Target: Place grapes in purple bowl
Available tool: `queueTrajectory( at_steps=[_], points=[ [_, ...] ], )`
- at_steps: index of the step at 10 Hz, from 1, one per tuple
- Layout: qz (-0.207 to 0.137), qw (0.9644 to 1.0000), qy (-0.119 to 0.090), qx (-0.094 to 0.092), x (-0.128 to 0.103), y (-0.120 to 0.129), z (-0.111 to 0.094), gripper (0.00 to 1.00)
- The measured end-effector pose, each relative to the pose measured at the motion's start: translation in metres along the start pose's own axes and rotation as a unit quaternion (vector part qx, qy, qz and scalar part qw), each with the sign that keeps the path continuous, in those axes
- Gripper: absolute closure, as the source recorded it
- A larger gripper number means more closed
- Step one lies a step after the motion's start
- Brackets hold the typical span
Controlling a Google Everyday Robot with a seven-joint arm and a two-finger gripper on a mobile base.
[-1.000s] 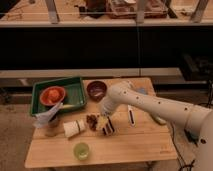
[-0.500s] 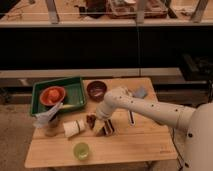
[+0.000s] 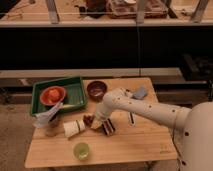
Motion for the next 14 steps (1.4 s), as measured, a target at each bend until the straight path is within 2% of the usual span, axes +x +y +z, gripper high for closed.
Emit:
queueTrajectory(
  at_steps=[2,4,5,6,7,9,11,14],
  points=[
    [0.018,0.9993,-0.011,0.031,0.011,-0.011,-0.033,0.78],
    [0.04,0.9966,-0.027,0.068,0.036,-0.026,-0.078,0.78],
    [0.052,0.9942,-0.038,0.086,0.048,-0.035,-0.1,0.78],
    [0.068,0.9902,-0.054,0.109,0.059,-0.048,-0.127,0.78],
    [0.074,0.9878,-0.065,0.121,0.062,-0.059,-0.145,0.78],
    [0.076,0.9844,-0.085,0.134,0.064,-0.076,-0.159,0.78],
    [0.07,0.9827,-0.099,0.14,0.049,-0.103,-0.163,0.78],
    [0.056,0.9839,-0.113,0.127,0.003,-0.143,-0.144,0.78]
  ],
)
